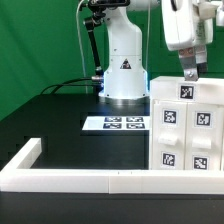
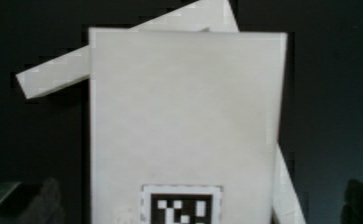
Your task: Assemble cabinet
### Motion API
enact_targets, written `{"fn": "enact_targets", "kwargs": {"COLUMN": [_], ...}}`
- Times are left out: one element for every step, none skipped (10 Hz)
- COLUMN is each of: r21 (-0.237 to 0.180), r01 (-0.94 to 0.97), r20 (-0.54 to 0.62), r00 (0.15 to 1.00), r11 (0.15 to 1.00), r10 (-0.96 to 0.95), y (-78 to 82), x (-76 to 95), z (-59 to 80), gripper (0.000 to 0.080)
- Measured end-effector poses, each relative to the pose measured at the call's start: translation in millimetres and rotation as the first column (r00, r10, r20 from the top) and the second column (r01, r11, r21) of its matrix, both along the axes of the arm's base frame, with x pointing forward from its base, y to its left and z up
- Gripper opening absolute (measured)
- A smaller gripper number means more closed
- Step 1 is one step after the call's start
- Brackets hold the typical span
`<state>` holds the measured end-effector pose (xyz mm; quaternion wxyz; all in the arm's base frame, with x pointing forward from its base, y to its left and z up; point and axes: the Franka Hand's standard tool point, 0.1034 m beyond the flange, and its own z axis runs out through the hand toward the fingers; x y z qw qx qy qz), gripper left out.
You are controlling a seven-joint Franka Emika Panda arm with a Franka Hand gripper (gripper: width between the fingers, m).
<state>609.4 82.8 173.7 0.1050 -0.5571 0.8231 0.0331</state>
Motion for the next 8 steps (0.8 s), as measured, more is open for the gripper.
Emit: {"fn": "enact_targets", "kwargs": {"r21": [0.007,0.01,0.007,0.006,0.006,0.005,0.005,0.004], "r01": [-0.004,-0.009,-0.017,-0.018,-0.021,-0.024,-0.028,-0.033], "r20": [0.017,0.03,0.03,0.028,0.029,0.029,0.029,0.03], "r00": [1.0,1.0,0.999,0.999,0.999,0.999,0.999,0.999], "r11": [1.0,1.0,1.0,1.0,1.0,1.0,1.0,0.999], "r10": [0.004,0.008,0.016,0.018,0.021,0.024,0.028,0.033], "y": [3.6,7.2,7.3,7.4,7.7,7.9,8.1,8.5], "x": [4.0,8.1,8.0,7.6,7.6,7.5,7.4,7.3], "z": [10.7,17.7,16.1,14.7,14.6,14.4,14.2,14.0], "gripper": [0.0797,0.0797,0.0797,0.0797,0.0797,0.0797,0.0797,0.0797]}}
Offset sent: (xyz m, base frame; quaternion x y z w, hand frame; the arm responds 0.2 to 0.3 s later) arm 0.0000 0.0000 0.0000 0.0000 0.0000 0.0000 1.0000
